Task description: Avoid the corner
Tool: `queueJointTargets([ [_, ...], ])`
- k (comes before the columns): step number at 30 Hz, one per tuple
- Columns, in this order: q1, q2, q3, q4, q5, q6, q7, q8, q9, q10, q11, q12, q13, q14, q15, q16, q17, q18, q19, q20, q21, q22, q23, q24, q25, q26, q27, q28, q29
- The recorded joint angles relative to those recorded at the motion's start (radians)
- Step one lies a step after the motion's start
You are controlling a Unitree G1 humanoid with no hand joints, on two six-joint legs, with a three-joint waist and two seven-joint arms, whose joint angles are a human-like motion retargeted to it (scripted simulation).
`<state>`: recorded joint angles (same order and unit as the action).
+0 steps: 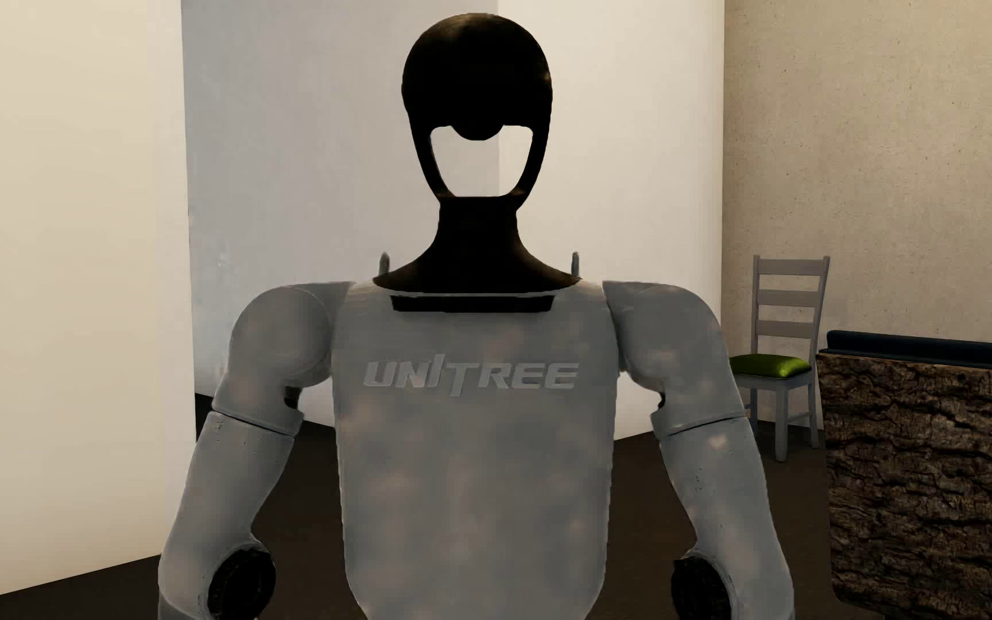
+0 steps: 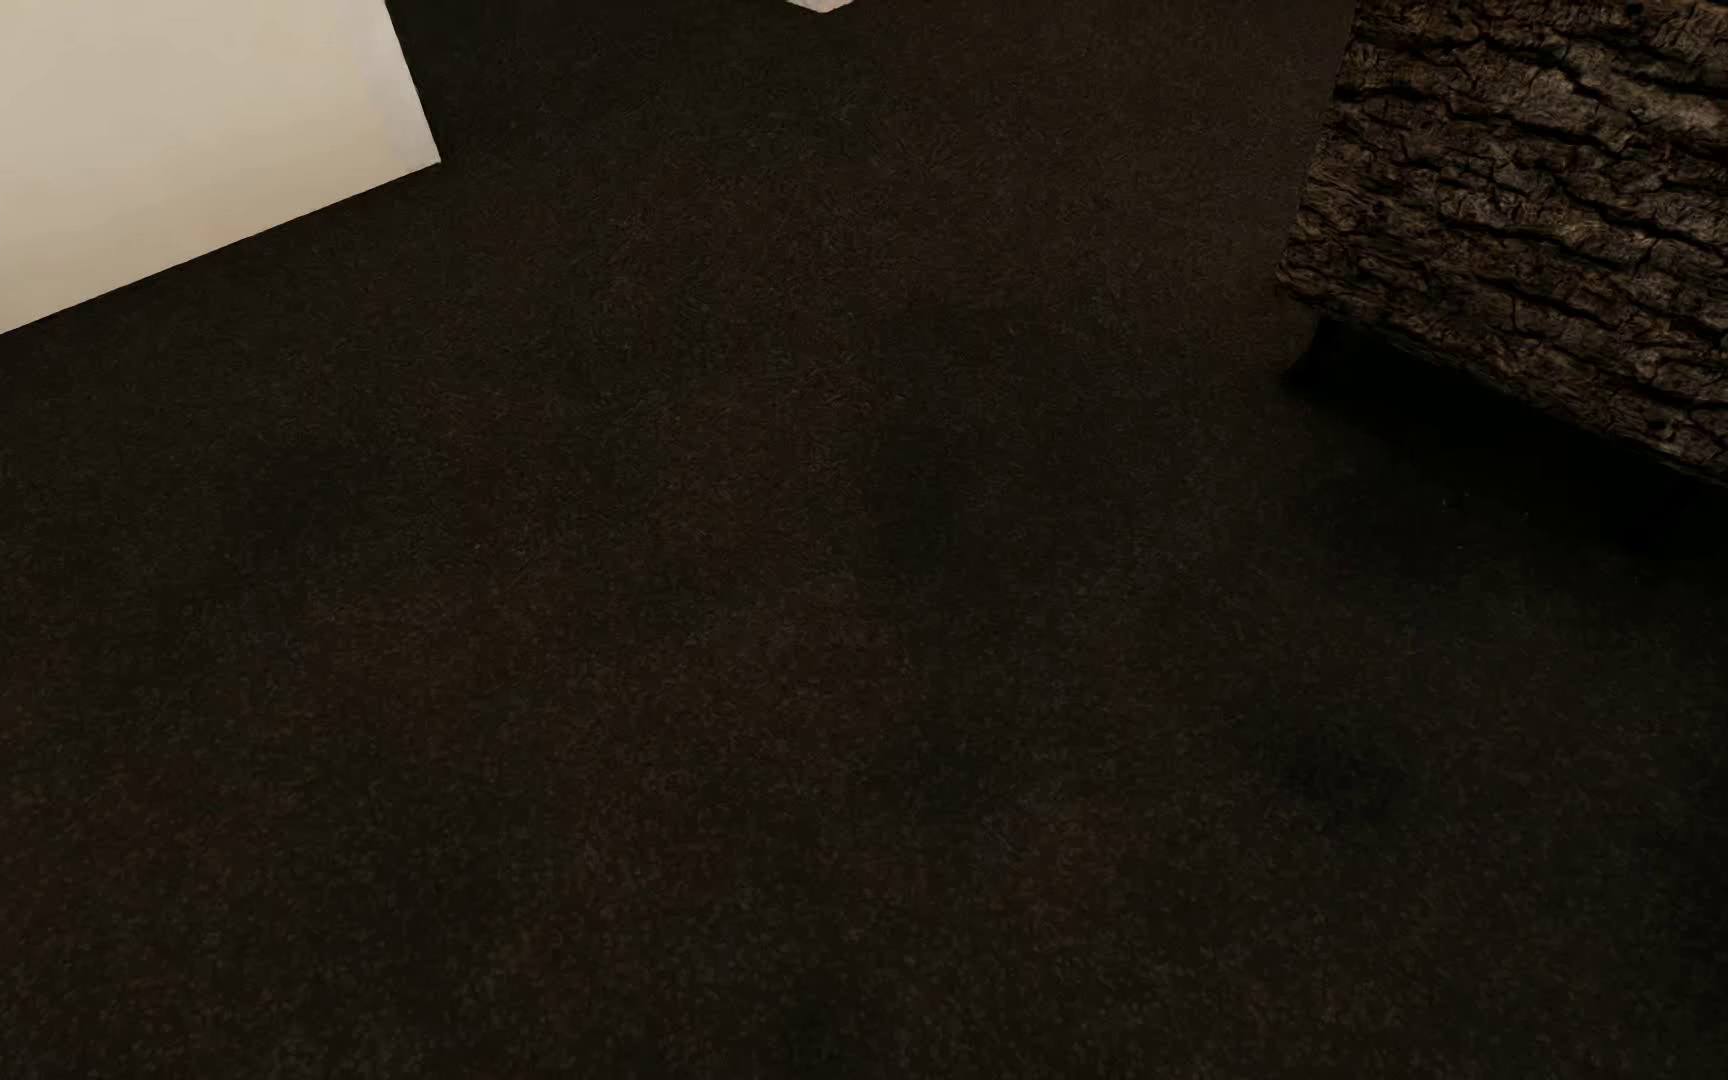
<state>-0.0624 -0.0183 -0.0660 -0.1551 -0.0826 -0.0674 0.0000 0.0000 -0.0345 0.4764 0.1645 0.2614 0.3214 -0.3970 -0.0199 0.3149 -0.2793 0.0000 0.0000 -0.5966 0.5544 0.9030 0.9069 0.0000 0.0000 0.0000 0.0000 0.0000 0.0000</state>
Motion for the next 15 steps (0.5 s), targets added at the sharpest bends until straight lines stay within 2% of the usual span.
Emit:
queueJointTargets([
  [1, 0.015, -0.033, 0.039, -0.017, 0.004, 0.001, 0.0, 0.0, -0.001, -0.053, 0.349, -0.005, -0.013, 0.005, -0.093, 0.001, -0.003, 0.0, 0.0, 0.006, -0.032, 0.029, -0.008, 0.0, 0.0, 0.0, 0.0, 0.0, 0.0],
  [2, 0.021, -0.029, 0.036, -0.013, 0.003, 0.002, 0.0, 0.0, 0.005, -0.032, 0.353, -0.007, -0.03, 0.023, -0.115, 0.001, -0.017, 0.0, 0.0, 0.028, -0.084, 0.026, -0.016, 0.0, 0.0, 0.0, 0.0, 0.0, 0.0],
  [3, 0.025, -0.031, 0.027, -0.018, -0.001, 0.003, 0.0, 0.0, 0.003, -0.039, 0.362, -0.01, -0.049, 0.027, -0.129, 0.002, -0.029, 0.0, 0.0, 0.039, -0.082, 0.024, -0.04, 0.0, 0.0, 0.0, 0.0, 0.0, 0.0],
  [5, 0.024, -0.037, 0.024, -0.024, -0.003, 0.003, 0.0, 0.0, 0.005, -0.048, 0.363, -0.055, -0.09, 0.042, -0.135, 0.007, -0.038, 0.0, 0.0, -0.025, -0.072, 0.052, -0.059, 0.0, 0.0, 0.0, 0.0, 0.0, 0.0],
  [9, 0.0, -0.022, 0.037, -0.032, -0.006, -0.005, 0.0, 0.0, 0.005, -0.056, 0.355, -0.082, -0.131, 0.105, -0.14, 0.007, -0.017, 0.0, 0.0, 0.004, -0.1, -0.001, -0.072, 0.0, 0.0, 0.0, 0.0, 0.0, 0.0],
  [13, -0.009, -0.005, 0.032, -0.042, -0.006, -0.01, 0.0, 0.0, 0.008, -0.047, 0.346, -0.085, -0.126, 0.136, -0.185, -0.007, -0.019, 0.0, 0.0, 0.003, -0.088, -0.035, -0.075, 0.0, 0.0, 0.0, 0.0, 0.0, 0.0],
  [14, -0.021, -0.029, 0.054, -0.037, 0.003, -0.002, 0.0, 0.0, 0.016, -0.041, 0.352, -0.092, -0.126, 0.155, -0.196, -0.014, -0.022, 0.0, 0.0, 0.006, -0.095, -0.034, -0.079, 0.0, 0.0, 0.0, 0.0, 0.0, 0.0],
  [15, -0.019, -0.043, 0.03, -0.047, 0.002, -0.004, 0.0, 0.0, 0.02, -0.038, 0.376, -0.088, -0.113, 0.166, -0.216, -0.011, -0.025, 0.0, 0.0, -0.024, -0.092, -0.042, -0.074, 0.0, 0.0, 0.0, 0.0, 0.0, 0.0],
])
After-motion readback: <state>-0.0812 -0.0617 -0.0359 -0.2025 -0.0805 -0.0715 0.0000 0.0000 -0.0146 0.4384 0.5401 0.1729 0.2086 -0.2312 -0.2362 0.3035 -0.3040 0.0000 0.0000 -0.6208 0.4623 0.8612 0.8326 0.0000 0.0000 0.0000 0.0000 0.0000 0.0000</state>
